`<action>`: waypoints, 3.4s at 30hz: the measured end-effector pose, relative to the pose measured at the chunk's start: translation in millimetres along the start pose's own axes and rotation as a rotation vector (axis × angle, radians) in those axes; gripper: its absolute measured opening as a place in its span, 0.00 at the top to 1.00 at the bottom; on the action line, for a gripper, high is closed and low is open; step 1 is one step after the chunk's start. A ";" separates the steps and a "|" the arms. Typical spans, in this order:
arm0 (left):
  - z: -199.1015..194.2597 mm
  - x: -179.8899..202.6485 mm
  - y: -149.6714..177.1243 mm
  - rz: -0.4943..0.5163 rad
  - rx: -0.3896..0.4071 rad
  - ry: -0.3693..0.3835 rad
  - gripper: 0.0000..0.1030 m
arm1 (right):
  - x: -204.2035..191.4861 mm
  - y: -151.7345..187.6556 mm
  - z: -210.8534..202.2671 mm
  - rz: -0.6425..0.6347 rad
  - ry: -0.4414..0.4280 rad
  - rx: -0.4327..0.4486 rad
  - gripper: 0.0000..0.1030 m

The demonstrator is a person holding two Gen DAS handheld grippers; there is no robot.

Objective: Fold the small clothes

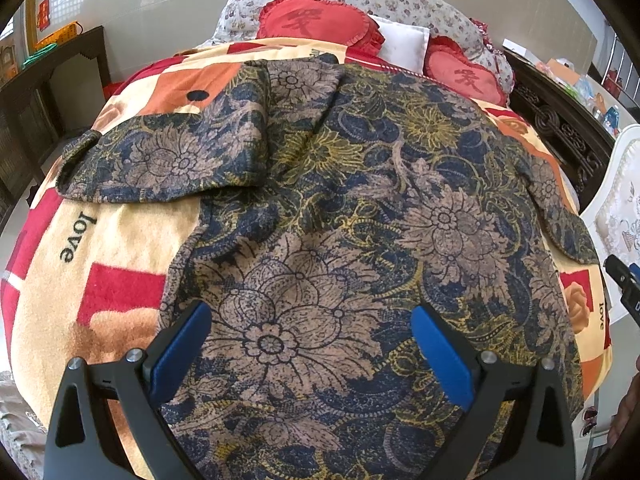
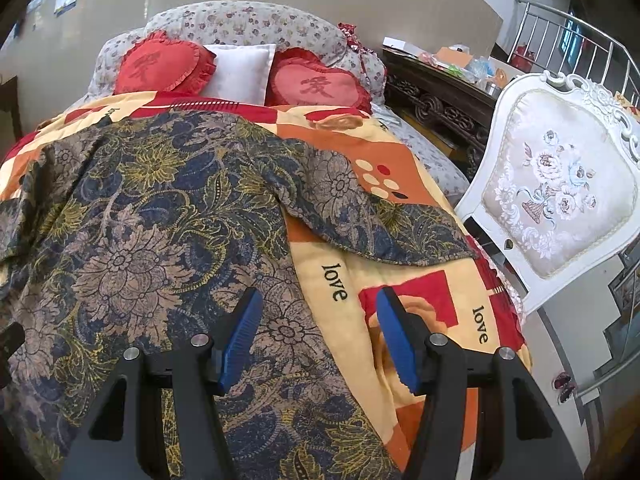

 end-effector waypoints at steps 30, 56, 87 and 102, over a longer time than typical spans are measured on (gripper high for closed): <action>-0.9 -3.9 0.8 0.000 -0.002 -0.003 0.01 | 0.0 3.3 0.1 0.005 -0.011 -0.008 0.24; -0.1 -3.6 2.4 0.004 -0.001 -0.001 0.01 | -0.2 3.1 0.6 0.007 -0.013 -0.011 0.24; 55.2 -10.2 -36.0 0.090 0.029 -0.065 0.01 | -44.5 -6.2 57.9 -0.053 -0.328 -0.028 0.24; 91.6 -23.3 -24.5 0.056 0.027 -0.102 0.00 | -89.6 12.4 122.2 -0.121 -0.444 -0.057 0.14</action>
Point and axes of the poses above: each gripper's, at about its wrist camera, not at the fingertips, and z roughly the way its jaws point, x to its right, y to its underside, the point moved 1 cm from there along z, roughly the way its jaws point, and after that the axes turned 1 degree about -y, right-handed, at the moved point
